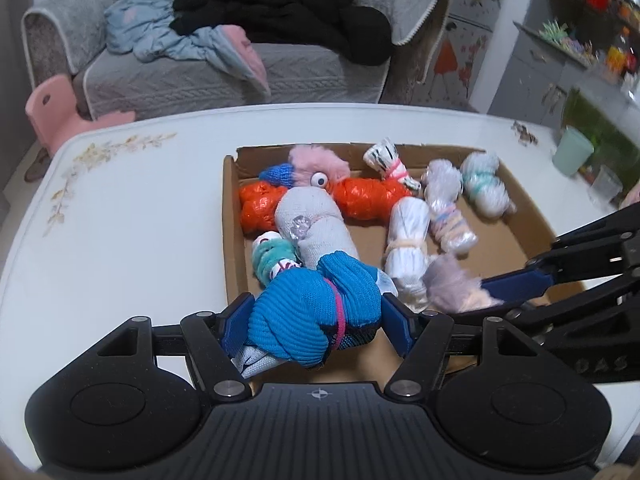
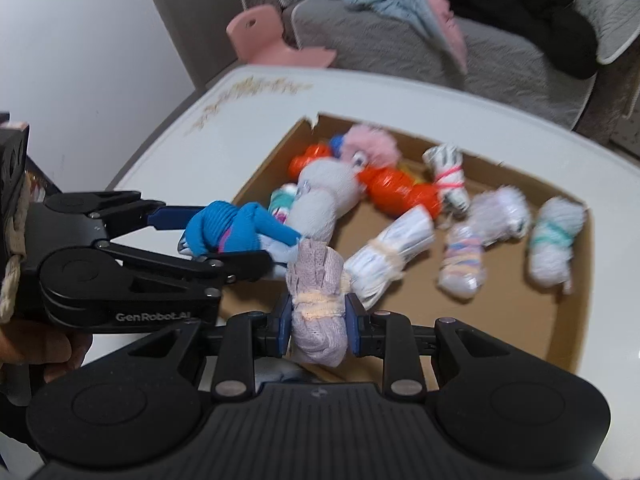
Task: Organize objects
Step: 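Carry both bundles into the tray, lower them and open both grippers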
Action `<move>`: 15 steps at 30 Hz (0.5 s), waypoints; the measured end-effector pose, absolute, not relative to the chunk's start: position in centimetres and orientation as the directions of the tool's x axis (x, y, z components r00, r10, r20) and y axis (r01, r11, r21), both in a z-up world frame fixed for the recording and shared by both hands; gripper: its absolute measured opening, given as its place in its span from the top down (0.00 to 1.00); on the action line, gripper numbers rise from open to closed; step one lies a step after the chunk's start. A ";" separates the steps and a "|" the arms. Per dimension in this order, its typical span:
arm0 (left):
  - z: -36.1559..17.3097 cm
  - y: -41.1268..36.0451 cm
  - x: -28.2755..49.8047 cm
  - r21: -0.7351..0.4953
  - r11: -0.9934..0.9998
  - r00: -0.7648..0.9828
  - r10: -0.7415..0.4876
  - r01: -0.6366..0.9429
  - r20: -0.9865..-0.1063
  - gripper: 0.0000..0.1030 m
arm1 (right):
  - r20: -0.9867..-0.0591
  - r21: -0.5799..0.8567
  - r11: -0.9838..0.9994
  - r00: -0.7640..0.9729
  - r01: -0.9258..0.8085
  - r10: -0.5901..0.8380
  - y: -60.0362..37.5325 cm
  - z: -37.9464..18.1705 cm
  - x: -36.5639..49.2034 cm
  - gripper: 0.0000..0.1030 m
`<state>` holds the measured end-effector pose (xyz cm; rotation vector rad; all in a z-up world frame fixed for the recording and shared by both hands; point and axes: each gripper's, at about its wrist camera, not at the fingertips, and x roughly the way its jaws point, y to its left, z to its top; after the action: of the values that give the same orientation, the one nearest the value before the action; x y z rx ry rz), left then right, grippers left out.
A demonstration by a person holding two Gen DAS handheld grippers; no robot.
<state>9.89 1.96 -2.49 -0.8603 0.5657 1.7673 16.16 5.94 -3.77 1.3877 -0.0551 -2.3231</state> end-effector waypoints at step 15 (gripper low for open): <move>-4.0 2.6 13.0 0.199 -0.190 -0.273 0.564 -0.961 -0.780 0.31 | -0.857 0.289 -0.920 -0.355 0.266 -0.372 7.8 -6.2 16.4 0.76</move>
<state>13.03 2.55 -3.95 -0.6780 0.8345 1.7104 16.37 7.84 -6.23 1.4965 -0.1403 -2.3039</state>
